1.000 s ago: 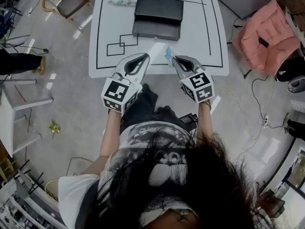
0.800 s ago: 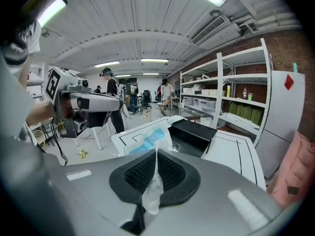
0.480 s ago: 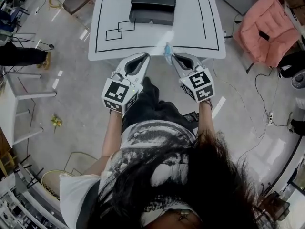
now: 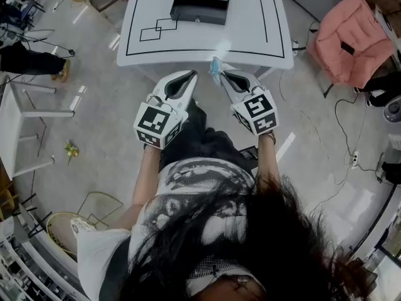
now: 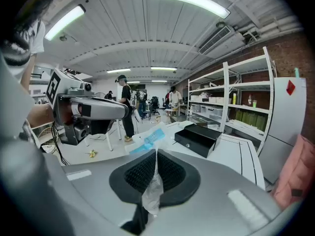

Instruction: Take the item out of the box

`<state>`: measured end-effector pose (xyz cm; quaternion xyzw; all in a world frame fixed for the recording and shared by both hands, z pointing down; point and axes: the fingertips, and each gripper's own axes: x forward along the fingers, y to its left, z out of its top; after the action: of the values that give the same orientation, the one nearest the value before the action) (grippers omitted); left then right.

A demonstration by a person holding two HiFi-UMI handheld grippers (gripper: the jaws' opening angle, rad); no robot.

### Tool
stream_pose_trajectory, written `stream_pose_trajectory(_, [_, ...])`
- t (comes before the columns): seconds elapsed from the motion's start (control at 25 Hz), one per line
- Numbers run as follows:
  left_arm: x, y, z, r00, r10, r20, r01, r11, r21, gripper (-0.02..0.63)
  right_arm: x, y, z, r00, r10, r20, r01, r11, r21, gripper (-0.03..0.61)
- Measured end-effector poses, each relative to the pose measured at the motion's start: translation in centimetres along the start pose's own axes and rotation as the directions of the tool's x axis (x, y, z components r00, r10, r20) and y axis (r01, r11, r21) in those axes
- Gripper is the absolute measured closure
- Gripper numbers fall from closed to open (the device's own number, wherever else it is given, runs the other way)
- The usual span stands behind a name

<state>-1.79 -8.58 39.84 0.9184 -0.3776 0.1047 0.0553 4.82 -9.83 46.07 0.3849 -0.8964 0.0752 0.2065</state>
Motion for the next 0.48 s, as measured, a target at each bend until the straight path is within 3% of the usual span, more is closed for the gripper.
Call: stream_pose_trajectory(0.48, [-1.6,-0.2,-0.1,1.000,0.013,-0.015,-0.013,1.000,0.013,0.614,0.1,1.9,0.4,1.000,0.023,0.015,-0.023,1.000,-0.001,0.568])
